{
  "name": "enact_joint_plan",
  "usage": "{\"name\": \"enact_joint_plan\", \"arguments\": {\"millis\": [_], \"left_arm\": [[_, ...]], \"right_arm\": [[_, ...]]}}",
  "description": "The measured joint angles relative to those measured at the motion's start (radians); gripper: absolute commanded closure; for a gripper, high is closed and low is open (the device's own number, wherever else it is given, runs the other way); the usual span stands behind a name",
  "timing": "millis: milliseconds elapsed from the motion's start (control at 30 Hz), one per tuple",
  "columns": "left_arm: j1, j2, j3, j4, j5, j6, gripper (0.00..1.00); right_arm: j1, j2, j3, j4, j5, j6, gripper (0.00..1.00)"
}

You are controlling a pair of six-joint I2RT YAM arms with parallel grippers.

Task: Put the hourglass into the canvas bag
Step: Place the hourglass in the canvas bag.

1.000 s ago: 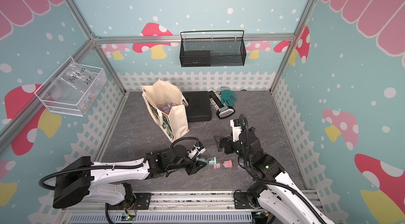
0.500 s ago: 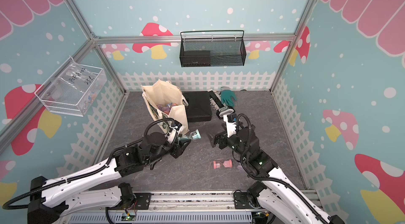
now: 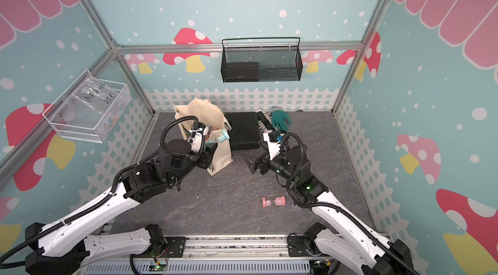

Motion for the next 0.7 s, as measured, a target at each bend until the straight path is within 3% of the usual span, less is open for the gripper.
{"name": "enact_joint_plan", "arguments": {"millis": [367,700], "left_arm": [[0.186,0.183,0.163,-0.062,-0.134,-0.004,0.81],[0.332,0.365,0.269,-0.084,-0.105,-0.009,0.81]], "right_arm": [[0.0,0.132,0.063,0.066,-0.094,0.019,0.0],[0.0,0.215,0.098,0.105,-0.145,0.031,0.0]]}}
